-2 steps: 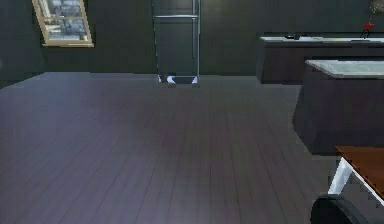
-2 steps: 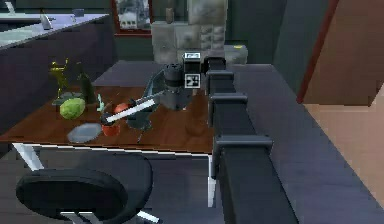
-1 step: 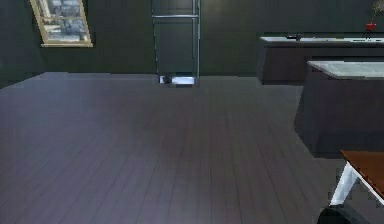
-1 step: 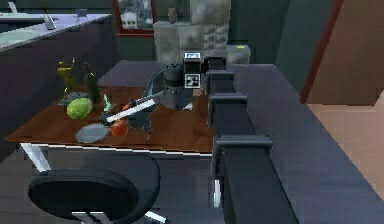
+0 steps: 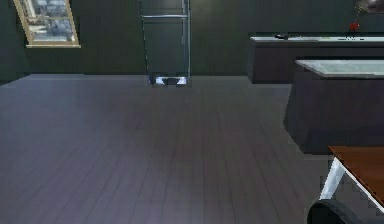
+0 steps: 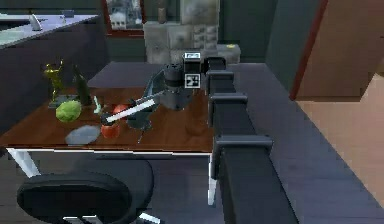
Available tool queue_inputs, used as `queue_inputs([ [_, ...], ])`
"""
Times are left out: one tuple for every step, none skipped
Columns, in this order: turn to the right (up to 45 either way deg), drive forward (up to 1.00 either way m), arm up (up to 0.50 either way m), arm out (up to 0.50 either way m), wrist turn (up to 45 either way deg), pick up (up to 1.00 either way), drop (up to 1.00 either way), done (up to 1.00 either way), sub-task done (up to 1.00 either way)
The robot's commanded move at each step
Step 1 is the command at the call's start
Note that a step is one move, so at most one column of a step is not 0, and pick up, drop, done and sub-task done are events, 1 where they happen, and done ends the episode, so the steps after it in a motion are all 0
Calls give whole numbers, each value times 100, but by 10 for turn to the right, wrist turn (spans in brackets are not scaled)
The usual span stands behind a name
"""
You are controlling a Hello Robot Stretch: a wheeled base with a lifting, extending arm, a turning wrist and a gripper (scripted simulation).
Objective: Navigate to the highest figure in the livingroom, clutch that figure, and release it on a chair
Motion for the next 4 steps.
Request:
queue_inputs([
  [-450,0,0,0,0,0,0,0,0],
  [-450,0,0,0,0,0,0,0,0],
  [-450,0,0,0,0,0,0,0,0],
  [-30,0,0,0,0,0,0,0,0],
])
